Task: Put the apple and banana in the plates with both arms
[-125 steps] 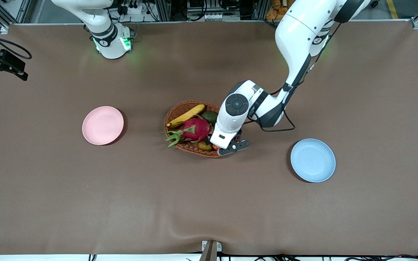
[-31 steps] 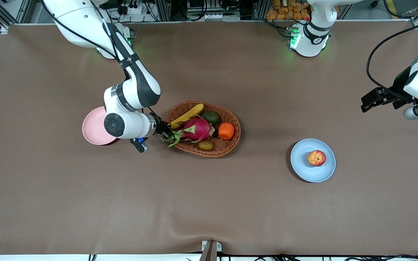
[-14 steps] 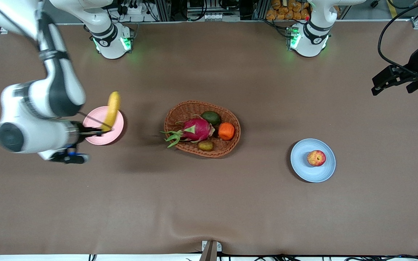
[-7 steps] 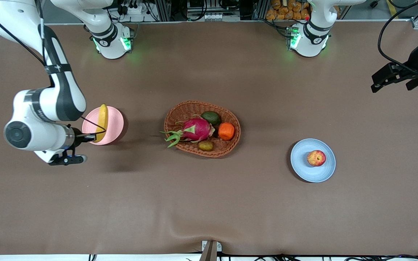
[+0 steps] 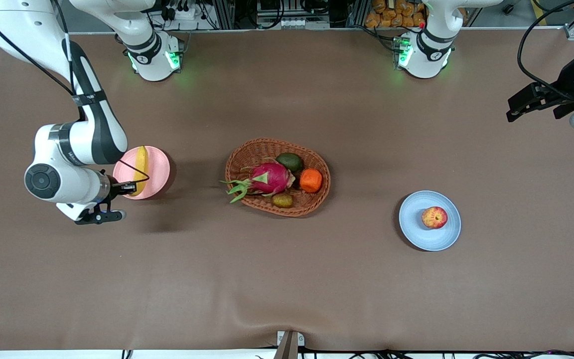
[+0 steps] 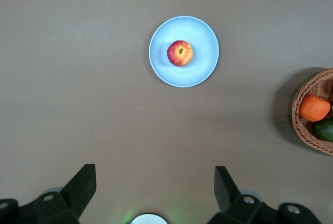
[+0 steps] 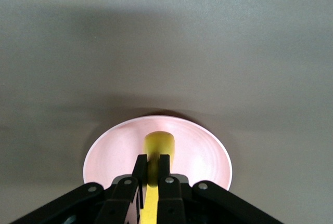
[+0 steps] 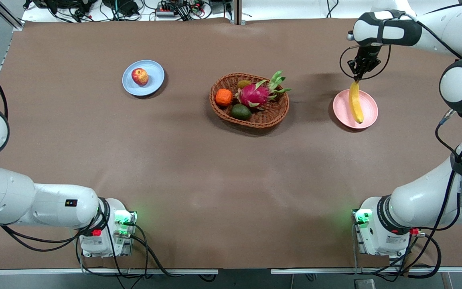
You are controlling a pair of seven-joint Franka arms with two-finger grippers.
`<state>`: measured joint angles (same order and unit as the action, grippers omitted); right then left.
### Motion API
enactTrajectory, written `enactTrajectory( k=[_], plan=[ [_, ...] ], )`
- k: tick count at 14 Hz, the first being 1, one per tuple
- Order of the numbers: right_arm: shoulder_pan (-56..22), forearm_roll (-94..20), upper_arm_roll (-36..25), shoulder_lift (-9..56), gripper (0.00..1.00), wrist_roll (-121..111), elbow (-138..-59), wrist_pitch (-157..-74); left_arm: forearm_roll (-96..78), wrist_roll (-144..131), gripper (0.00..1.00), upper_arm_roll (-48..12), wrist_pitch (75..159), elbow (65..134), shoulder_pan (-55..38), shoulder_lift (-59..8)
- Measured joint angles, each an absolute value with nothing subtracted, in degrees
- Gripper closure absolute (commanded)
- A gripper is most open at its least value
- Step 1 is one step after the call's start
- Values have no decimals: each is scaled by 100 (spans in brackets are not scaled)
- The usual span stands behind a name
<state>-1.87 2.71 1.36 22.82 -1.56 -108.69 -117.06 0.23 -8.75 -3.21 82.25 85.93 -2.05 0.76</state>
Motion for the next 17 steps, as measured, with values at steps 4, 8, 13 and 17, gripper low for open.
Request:
enactTrajectory(
  k=[4, 8, 13, 17],
  plan=[
    [-171, 275, 122, 2286, 57, -156, -10967, -11773, 19, -875, 0, -319, 8183, 8590, -205, 77],
    [-141, 280, 113, 2294, 0, -154, -10997, -11787, 19, -875, 0, -319, 8171, 8590, -205, 77],
    [-72, 308, 115, 2289, 0, -157, -10669, -11483, 19, -875, 0, -321, 8168, 8590, -212, 76],
    [-76, 307, 155, 2243, 0, -180, -9176, -10174, 19, -875, 0, -323, 8165, 8581, -215, 77]
  ],
)
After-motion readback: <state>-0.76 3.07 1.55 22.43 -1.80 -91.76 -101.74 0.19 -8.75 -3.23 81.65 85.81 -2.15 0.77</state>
